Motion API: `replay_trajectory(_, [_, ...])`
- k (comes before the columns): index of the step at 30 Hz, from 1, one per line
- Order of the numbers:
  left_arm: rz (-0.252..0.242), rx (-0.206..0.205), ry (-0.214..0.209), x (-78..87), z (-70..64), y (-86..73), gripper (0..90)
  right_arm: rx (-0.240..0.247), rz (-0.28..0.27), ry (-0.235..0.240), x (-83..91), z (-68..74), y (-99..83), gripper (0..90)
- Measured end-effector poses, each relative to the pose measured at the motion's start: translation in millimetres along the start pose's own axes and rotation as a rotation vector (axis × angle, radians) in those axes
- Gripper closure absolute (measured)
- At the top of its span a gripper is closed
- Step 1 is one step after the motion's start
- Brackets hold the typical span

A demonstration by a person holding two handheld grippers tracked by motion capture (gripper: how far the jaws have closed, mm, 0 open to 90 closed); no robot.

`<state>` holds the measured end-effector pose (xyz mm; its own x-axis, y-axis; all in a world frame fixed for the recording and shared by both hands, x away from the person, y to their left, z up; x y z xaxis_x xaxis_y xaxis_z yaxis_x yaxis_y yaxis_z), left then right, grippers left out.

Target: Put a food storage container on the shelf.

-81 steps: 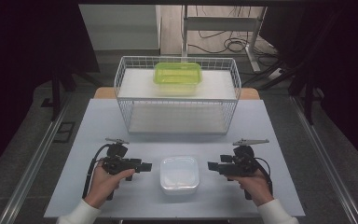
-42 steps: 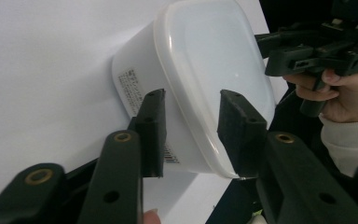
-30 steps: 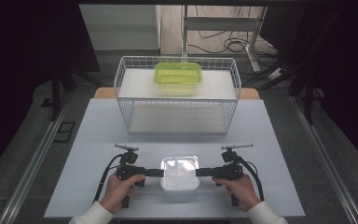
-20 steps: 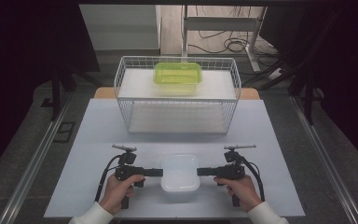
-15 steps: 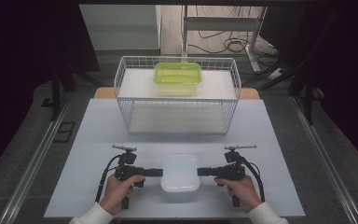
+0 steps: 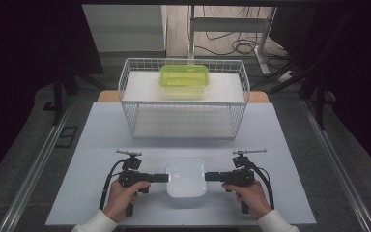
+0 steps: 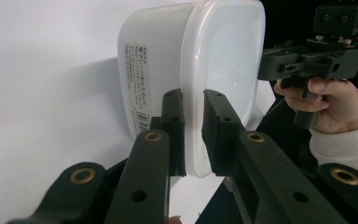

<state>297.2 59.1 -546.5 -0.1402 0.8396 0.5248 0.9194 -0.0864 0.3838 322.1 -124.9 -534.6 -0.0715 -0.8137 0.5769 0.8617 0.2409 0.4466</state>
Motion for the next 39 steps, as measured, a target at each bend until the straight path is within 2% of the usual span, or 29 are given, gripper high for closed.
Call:
replay_trajectory(13, [-0.006,-0.037,0.012,4.5,-3.5,3.0,79.4,0.051,-0.019,-0.011,3.3,5.3,5.0,78.4])
replay_trajectory(25, [-0.017,-0.085,0.039,10.7,-10.6,10.3,79.4,0.113,-0.05,-0.044,8.7,12.9,14.1,78.4])
replay_trajectory(39, [-0.037,-0.115,0.046,19.1,-16.3,21.7,79.4,0.146,-0.073,-0.059,11.9,18.2,26.0,78.3])
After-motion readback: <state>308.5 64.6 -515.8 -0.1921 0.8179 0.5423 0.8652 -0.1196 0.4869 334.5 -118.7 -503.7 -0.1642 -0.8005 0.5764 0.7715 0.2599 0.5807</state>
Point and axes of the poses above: each handheld gripper's, and its own axes: x roughly backward along the jaws, y roughly out of its top, z roughly to its left, the point moved 10 cm from there along -x, roughly forward along the jaws, and after that the axes turned 6 degrees about z, right-handed, at the moved point
